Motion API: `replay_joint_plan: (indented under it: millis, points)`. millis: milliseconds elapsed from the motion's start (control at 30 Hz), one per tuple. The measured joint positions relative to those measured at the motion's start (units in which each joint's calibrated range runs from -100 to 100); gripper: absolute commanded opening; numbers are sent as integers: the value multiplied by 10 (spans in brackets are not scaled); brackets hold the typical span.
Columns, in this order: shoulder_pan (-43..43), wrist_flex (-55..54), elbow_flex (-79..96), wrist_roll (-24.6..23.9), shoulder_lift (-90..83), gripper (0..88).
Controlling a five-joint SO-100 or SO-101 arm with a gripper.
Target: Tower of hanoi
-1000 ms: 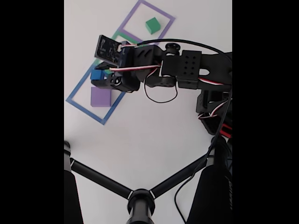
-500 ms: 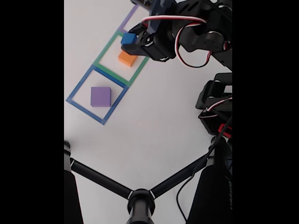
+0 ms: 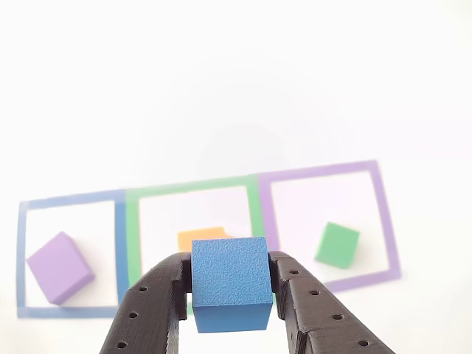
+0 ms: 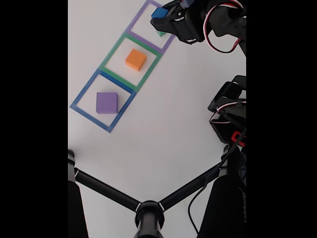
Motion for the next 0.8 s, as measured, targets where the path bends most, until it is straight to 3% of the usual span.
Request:
replay_joint_plan:
  millis: [500,800]
  points:
    - [114,6,30,2,-27,39]
    - [157,-223,310,-2,-66,38]
